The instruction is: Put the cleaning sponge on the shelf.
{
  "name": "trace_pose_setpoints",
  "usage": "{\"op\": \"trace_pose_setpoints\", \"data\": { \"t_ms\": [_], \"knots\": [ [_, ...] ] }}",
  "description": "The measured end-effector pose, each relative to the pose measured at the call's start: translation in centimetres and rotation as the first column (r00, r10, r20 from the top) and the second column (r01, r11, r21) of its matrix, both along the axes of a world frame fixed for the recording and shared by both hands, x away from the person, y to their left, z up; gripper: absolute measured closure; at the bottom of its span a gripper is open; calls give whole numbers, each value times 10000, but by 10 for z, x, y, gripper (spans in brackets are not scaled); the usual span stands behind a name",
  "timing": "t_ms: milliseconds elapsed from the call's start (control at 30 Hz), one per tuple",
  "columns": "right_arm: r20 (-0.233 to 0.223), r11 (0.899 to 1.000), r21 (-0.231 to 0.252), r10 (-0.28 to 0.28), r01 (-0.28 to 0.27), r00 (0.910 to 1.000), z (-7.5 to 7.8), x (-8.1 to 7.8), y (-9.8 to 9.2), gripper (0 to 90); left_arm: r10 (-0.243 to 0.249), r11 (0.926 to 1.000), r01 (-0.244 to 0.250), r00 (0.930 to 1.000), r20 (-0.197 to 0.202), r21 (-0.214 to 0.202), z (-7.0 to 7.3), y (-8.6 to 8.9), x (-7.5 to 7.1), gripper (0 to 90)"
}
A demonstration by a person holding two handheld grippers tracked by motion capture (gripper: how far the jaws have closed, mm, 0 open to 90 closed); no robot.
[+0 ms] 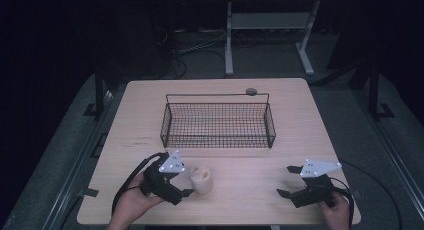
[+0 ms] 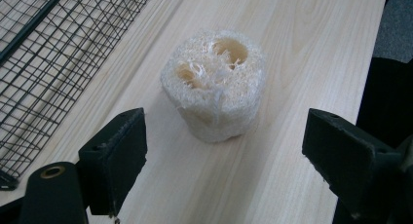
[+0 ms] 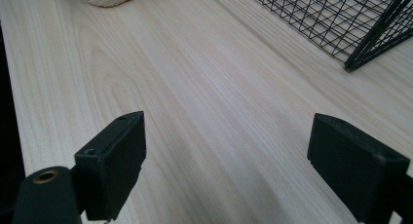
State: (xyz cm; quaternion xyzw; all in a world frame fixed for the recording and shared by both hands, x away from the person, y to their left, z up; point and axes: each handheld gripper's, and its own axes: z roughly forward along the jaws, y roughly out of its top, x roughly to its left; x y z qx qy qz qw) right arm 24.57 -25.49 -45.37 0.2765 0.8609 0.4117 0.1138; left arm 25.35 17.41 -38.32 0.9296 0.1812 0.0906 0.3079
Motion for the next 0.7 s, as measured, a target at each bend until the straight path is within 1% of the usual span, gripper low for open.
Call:
{"op": "trace_pose_setpoints", "data": {
  "t_ms": [200, 233, 267, 333, 433, 533, 633, 700],
  "knots": [
    [13, 10000, 31, 7, -7, 10000, 0, 0, 0, 136, -70, 9999, 70, 10000, -50, 118, 0, -4, 3, 158],
    [9, 10000, 31, 8, -8, 10000, 0, 0, 0, 135, -65, 9999, 65, 10000, -51, 82, -1, -5, 4, 158],
    [10, 10000, 29, 7, -7, 10000, 0, 0, 0, 136, -133, 9998, 134, 9999, -57, 172, -1, -5, 5, 158],
    [21, 10000, 38, 16, -16, 10000, 0, 0, 0, 136, -96, 9999, 97, 9999, -72, 130, -2, -7, 5, 158],
    [14, 10000, 50, 16, -16, 10000, 0, 0, 0, 136, -159, 9996, 160, 9998, -74, 226, -2, -8, 7, 158],
    [13, 10000, 47, 21, -21, 10000, 0, 0, 0, 135, -155, 9997, 157, 9998, -106, 210, -3, -11, 8, 158],
    [37, 10000, 40, 14, -14, 10000, 0, 0, -1, 135, -199, 9993, 202, 9997, -105, 322, -4, -13, 10, 158],
    [40, 10000, 53, 13, -14, 10000, 0, 0, -1, 135, -204, 9993, 209, 9997, -142, 322, -4, -14, 10, 158]
  ]
}}
